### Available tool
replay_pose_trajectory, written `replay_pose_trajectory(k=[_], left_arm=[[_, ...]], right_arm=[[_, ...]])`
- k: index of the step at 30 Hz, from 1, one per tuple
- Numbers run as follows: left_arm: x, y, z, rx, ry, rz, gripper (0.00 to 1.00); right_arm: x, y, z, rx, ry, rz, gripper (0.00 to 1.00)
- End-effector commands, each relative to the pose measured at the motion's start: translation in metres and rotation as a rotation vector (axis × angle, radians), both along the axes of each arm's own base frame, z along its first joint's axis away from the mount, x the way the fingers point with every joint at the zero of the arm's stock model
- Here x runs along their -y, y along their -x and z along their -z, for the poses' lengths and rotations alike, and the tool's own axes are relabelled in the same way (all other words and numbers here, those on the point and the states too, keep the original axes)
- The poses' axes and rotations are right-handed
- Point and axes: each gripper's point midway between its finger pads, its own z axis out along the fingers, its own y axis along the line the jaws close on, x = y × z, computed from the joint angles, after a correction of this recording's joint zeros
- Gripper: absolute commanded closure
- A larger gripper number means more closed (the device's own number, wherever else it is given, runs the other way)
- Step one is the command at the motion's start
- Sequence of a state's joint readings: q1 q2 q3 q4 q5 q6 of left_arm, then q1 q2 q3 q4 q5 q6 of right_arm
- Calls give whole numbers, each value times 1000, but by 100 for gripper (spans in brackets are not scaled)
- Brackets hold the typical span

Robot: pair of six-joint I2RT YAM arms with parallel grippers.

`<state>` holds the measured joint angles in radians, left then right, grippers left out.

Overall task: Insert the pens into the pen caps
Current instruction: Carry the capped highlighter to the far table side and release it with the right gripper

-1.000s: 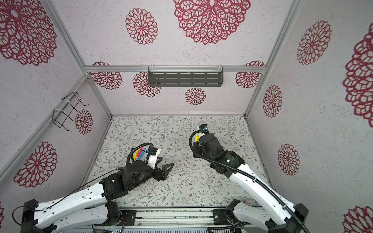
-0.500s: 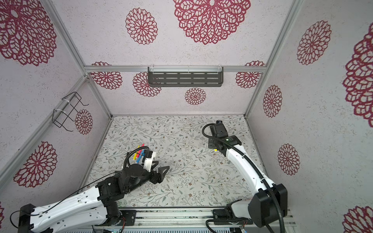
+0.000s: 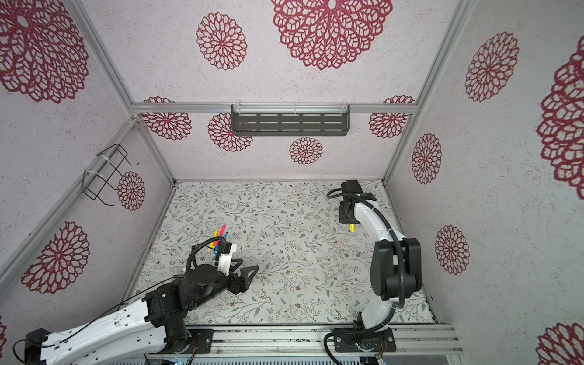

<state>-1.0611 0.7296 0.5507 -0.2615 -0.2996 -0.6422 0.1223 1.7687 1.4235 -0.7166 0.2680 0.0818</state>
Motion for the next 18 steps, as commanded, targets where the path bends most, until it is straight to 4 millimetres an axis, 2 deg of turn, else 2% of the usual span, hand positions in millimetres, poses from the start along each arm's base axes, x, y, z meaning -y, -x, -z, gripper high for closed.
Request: replay_pose_trajectory(k=[1,5,12,18], left_arm=[[-3,5,0,-7,33,2,23],[-5,6,1,-1,52,2,23],[-3,7,5,-10,58,4,23],[-2,7,5,-12,61,7,23]], right_arm=[[9,-7,7,-54,0,-36,100],[12,-9,25,-139,7,-24,100],[25,-20,44,-139,72,-16,100],[23,-28,65,-158,66,-23,100]])
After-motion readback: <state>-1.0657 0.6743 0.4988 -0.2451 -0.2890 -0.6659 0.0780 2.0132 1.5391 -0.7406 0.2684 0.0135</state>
